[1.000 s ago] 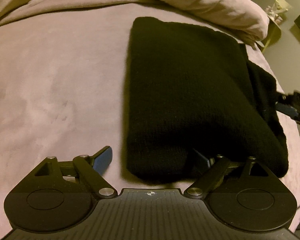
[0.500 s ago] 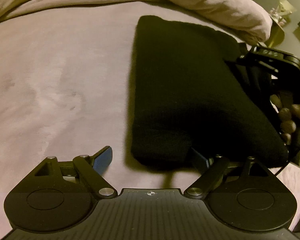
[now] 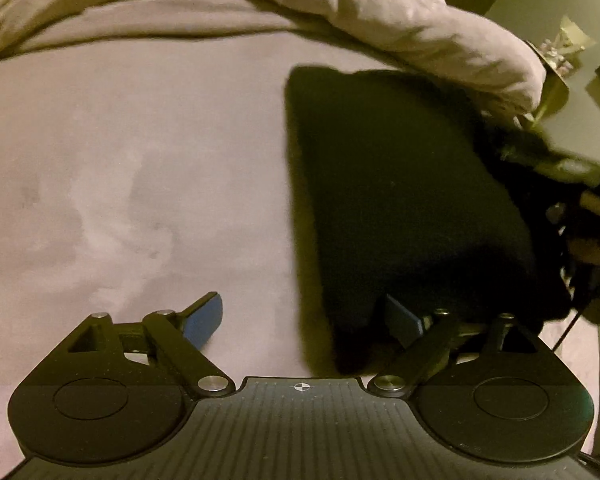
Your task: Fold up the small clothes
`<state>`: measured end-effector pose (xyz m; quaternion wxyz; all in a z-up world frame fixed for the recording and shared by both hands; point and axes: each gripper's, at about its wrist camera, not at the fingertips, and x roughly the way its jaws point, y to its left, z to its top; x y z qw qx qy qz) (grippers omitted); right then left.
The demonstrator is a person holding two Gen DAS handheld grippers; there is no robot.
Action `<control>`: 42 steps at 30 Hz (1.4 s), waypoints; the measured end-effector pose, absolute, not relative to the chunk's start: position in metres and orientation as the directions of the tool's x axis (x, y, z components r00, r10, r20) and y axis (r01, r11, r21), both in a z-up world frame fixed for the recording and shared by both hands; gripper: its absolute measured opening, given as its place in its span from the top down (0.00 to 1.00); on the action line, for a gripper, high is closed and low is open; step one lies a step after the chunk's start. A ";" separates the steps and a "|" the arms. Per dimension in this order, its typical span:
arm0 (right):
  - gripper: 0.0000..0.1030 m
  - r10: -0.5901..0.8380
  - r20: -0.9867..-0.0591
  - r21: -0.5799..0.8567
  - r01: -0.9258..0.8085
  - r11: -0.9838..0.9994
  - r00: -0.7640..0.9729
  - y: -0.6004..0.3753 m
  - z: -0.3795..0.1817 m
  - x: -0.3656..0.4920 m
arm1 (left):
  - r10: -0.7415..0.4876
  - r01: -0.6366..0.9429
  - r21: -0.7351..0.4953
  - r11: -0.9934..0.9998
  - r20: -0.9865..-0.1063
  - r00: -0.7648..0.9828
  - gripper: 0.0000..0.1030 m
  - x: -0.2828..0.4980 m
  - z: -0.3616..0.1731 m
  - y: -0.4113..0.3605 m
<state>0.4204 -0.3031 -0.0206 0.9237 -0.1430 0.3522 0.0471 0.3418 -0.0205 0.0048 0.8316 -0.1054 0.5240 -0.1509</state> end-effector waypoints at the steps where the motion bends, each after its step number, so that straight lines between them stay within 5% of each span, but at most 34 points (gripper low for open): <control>1: 0.62 -0.042 -0.691 -0.215 -0.150 0.965 0.721 -0.310 -0.028 0.421 | -0.365 0.142 -0.337 0.931 -0.843 0.395 0.10 0.344 0.000 -0.024; 6: 0.51 -0.072 -0.604 -0.014 0.080 0.997 0.794 -0.340 0.008 0.365 | -0.392 0.145 -0.365 0.920 -0.840 0.375 0.09 0.348 -0.010 -0.028; 11: 0.63 0.004 -0.563 0.168 0.110 0.980 0.826 -0.334 0.026 0.295 | -0.390 0.149 -0.361 0.921 -0.847 0.362 0.08 0.347 -0.008 -0.030; 18: 0.63 0.082 -0.679 0.260 0.135 0.956 0.729 -0.331 -0.011 0.279 | -0.384 0.180 -0.340 0.923 -0.850 0.362 0.10 0.344 -0.002 -0.034; 20: 0.57 0.185 -0.691 0.384 0.139 0.913 0.699 -0.343 -0.022 0.282 | -0.383 0.185 -0.337 0.923 -0.850 0.363 0.10 0.341 0.000 -0.032; 22: 0.37 0.267 -0.687 0.468 0.131 0.874 0.676 -0.351 -0.026 0.285 | -0.384 0.192 -0.335 0.922 -0.850 0.361 0.10 0.339 0.000 -0.032; 25: 0.25 0.338 -0.679 0.516 0.095 0.851 0.651 -0.355 -0.032 0.289 | -0.383 0.191 -0.335 0.923 -0.853 0.354 0.10 0.337 0.000 -0.032; 27: 0.25 0.377 -0.689 0.531 0.077 0.844 0.618 -0.352 -0.039 0.297 | -0.382 0.189 -0.335 0.923 -0.854 0.353 0.10 0.337 0.000 -0.032; 29: 0.36 0.379 -0.702 0.503 0.044 0.863 0.603 -0.344 -0.044 0.301 | -0.377 0.189 -0.329 0.925 -0.855 0.355 0.10 0.334 0.001 -0.033; 30: 0.69 0.380 -0.699 0.491 0.021 0.871 0.606 -0.339 -0.044 0.301 | -0.373 0.187 -0.326 0.927 -0.856 0.357 0.10 0.334 0.002 -0.034; 31: 0.83 0.379 -0.698 0.483 0.009 0.876 0.608 -0.336 -0.042 0.300 | -0.373 0.187 -0.325 0.927 -0.855 0.360 0.10 0.333 0.003 -0.034; 38: 0.90 0.226 -0.733 0.275 -0.024 0.961 0.642 -0.335 -0.026 0.274 | -0.393 0.163 -0.358 0.919 -0.822 0.413 0.10 0.336 0.024 -0.025; 42: 0.79 0.231 -0.771 0.318 0.045 0.947 0.593 -0.350 -0.059 0.261 | -0.382 0.138 -0.357 0.924 -0.834 0.398 0.11 0.348 0.020 -0.030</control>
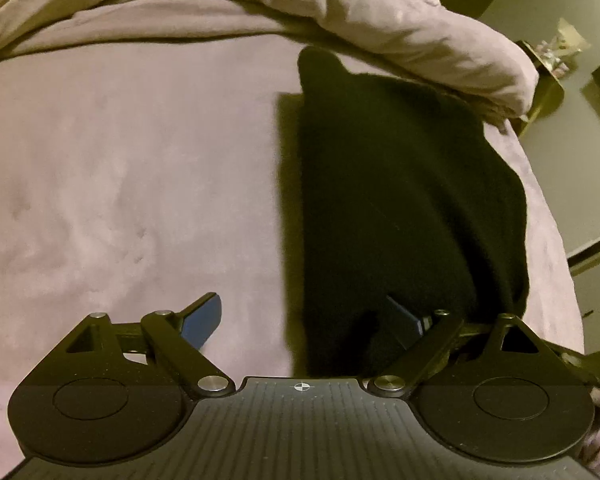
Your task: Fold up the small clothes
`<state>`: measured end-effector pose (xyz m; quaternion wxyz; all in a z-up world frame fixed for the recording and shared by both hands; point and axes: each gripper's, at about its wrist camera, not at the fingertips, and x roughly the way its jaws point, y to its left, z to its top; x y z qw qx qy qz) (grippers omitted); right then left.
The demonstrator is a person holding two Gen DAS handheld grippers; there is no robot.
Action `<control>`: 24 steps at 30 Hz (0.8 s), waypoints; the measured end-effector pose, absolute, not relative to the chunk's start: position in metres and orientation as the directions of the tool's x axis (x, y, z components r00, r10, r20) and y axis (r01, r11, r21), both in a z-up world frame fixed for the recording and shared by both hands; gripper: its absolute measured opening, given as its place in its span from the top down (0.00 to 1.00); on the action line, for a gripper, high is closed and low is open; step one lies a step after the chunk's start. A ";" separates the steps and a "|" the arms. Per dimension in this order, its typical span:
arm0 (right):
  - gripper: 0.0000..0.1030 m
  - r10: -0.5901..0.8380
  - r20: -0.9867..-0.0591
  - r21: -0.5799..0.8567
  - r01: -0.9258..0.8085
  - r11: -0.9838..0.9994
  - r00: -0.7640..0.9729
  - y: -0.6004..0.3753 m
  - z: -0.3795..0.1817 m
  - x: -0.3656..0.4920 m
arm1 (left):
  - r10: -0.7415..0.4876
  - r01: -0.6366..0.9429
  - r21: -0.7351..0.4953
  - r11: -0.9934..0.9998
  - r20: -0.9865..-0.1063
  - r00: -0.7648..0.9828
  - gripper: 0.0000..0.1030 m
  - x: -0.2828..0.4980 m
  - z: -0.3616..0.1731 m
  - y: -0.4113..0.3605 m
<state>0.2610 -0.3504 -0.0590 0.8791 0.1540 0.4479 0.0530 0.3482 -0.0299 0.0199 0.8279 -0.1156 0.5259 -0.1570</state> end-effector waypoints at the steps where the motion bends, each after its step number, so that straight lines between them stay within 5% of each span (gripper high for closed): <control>1: 0.73 0.218 -0.768 0.307 0.048 0.950 0.602 -0.351 -0.054 0.260 | -0.386 0.143 -0.360 0.922 -0.832 0.398 0.11 0.351 0.019 -0.032; 12: 0.68 0.063 -0.666 0.117 0.020 0.993 0.743 -0.321 0.000 0.273 | -0.371 0.135 -0.346 0.928 -0.852 0.370 0.07 0.363 0.007 -0.052; 15: 0.76 0.107 -0.667 0.134 -0.023 0.991 0.738 -0.312 -0.005 0.287 | -0.357 0.131 -0.332 0.934 -0.863 0.358 0.06 0.366 0.006 -0.054; 24: 0.76 0.048 -0.730 -0.045 -0.118 0.992 0.682 -0.287 -0.059 0.304 | -0.352 0.142 -0.323 0.936 -0.882 0.313 0.03 0.372 -0.004 -0.060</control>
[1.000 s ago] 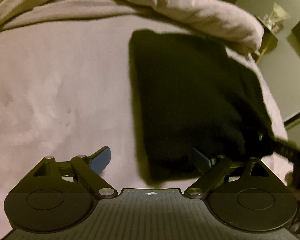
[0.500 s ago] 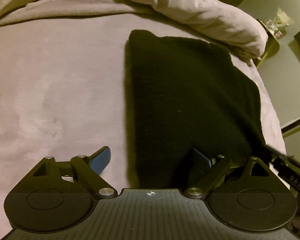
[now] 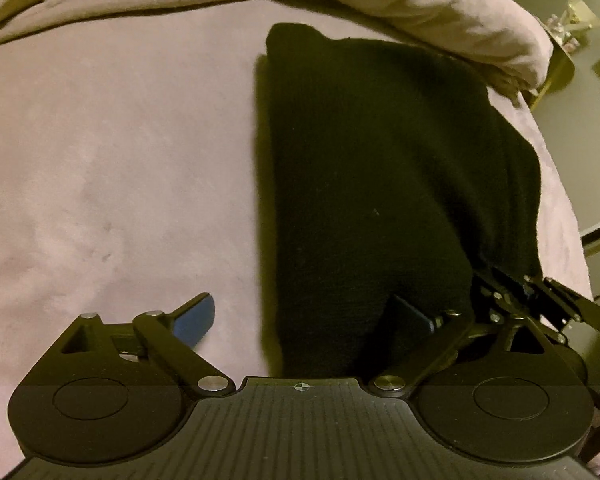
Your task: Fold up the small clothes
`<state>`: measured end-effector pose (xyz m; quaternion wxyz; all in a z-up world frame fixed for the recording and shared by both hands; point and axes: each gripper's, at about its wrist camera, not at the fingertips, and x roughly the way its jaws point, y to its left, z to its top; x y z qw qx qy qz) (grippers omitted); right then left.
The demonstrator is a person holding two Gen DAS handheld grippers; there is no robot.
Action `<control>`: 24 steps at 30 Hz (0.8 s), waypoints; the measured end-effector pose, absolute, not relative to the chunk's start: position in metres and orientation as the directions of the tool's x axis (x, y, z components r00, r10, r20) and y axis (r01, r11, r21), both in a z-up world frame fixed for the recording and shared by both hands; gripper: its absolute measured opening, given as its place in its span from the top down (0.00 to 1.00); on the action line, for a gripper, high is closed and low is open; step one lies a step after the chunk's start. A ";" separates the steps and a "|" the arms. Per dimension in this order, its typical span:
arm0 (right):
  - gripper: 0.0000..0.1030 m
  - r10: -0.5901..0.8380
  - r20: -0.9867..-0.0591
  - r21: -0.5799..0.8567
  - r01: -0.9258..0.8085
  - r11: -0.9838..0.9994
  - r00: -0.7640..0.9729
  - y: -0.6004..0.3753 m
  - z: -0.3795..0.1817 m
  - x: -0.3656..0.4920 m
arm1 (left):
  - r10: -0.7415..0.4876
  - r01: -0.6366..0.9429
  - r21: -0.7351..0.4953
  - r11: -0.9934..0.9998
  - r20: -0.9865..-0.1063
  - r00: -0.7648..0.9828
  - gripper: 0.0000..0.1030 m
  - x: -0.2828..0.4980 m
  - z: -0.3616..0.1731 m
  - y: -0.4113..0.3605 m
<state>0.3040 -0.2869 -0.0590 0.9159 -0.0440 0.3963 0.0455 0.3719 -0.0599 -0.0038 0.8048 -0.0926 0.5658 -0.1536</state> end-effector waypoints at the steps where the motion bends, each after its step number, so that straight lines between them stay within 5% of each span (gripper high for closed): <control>1: 0.76 0.051 -0.733 -0.043 -0.121 0.992 0.678 -0.287 -0.058 0.305 | -0.350 0.140 -0.322 0.936 -0.883 0.311 0.02 0.373 -0.004 -0.060; 5: 0.72 0.086 -0.730 0.014 -0.110 0.994 0.678 -0.296 -0.045 0.304 | -0.355 0.126 -0.332 0.935 -0.885 0.300 0.02 0.374 -0.003 -0.057; 10: 0.45 0.094 -0.703 0.112 -0.021 0.993 0.705 -0.323 -0.019 0.294 | -0.357 0.121 -0.335 0.934 -0.887 0.294 0.02 0.376 -0.003 -0.054; 15: 0.36 0.069 -0.705 0.166 0.070 0.984 0.706 -0.353 -0.017 0.301 | -0.419 0.085 -0.417 0.905 -0.840 0.346 0.04 0.377 0.019 -0.038; 18: 0.22 0.135 -0.719 0.265 0.089 0.960 0.682 -0.374 -0.026 0.312 | -0.469 0.040 -0.492 0.869 -0.798 0.378 0.04 0.387 0.020 -0.020; 24: 0.17 0.224 -0.743 0.361 0.095 0.928 0.631 -0.396 -0.053 0.339 | -0.610 -0.045 -0.637 0.770 -0.754 0.243 0.07 0.420 -0.026 -0.023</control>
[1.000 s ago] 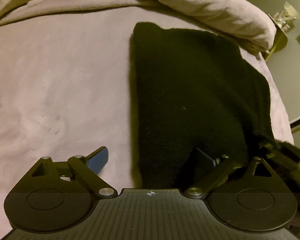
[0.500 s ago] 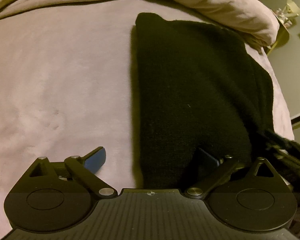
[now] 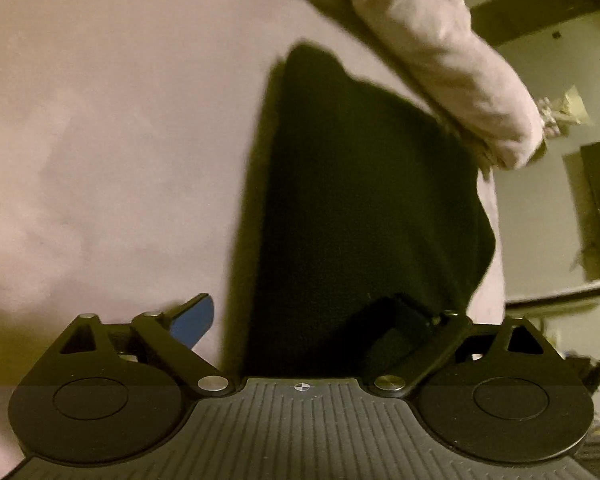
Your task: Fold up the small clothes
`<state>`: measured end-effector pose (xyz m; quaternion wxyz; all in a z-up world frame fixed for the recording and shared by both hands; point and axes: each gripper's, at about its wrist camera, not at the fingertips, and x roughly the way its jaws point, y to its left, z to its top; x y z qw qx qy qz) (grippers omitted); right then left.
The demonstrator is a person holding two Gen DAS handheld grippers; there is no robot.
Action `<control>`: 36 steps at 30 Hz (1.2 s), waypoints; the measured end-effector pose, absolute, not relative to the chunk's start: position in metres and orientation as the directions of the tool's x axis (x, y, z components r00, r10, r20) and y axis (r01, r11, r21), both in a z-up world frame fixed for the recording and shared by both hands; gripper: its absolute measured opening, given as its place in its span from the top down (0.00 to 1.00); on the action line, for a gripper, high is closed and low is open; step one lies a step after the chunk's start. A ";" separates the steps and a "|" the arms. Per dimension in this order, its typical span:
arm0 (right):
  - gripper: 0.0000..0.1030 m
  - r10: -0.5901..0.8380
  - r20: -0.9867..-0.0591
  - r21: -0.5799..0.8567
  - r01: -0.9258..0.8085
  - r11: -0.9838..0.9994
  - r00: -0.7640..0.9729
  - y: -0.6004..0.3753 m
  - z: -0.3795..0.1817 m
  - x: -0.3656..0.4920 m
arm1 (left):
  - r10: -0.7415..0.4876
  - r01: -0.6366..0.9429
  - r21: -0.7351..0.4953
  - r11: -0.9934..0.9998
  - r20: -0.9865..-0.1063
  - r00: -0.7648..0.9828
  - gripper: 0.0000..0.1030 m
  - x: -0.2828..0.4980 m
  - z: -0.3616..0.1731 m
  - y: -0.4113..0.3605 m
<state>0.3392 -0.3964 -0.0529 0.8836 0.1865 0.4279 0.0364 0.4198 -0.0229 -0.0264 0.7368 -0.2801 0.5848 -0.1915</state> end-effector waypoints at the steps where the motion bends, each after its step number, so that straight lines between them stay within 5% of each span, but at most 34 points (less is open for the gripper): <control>1: 0.16 0.207 -0.735 0.347 0.096 0.933 0.646 -0.400 -0.050 0.340 | -0.623 -0.033 -0.648 0.761 -0.744 0.240 0.07 0.421 -0.029 -0.025; 5: 0.10 0.207 -0.721 0.387 0.136 0.912 0.661 -0.424 -0.048 0.340 | -0.680 -0.043 -0.705 0.708 -0.697 0.226 0.07 0.429 -0.044 -0.030; 11: 0.06 0.513 -0.628 0.695 0.124 0.709 0.586 -0.436 -0.094 0.358 | -0.723 -0.076 -0.744 0.664 -0.665 0.187 0.06 0.439 -0.071 -0.048; 14: 0.05 0.525 -0.632 0.688 0.100 0.719 0.570 -0.418 -0.105 0.368 | -0.710 -0.040 -0.731 0.681 -0.673 0.205 0.09 0.440 -0.070 -0.056; 18: 0.22 0.557 -0.602 0.732 0.116 0.672 0.572 -0.413 -0.111 0.372 | -0.708 -0.014 -0.731 0.682 -0.665 0.236 0.21 0.436 -0.067 -0.059; 24: 0.33 0.593 -0.586 0.764 0.133 0.631 0.552 -0.413 -0.111 0.373 | -0.702 0.003 -0.730 0.683 -0.657 0.275 0.37 0.428 -0.056 -0.060; 36: 0.33 0.710 -0.519 0.817 0.033 0.576 0.476 -0.341 -0.094 0.373 | -0.614 -0.023 -0.670 0.742 -0.693 0.378 0.42 0.389 -0.021 0.011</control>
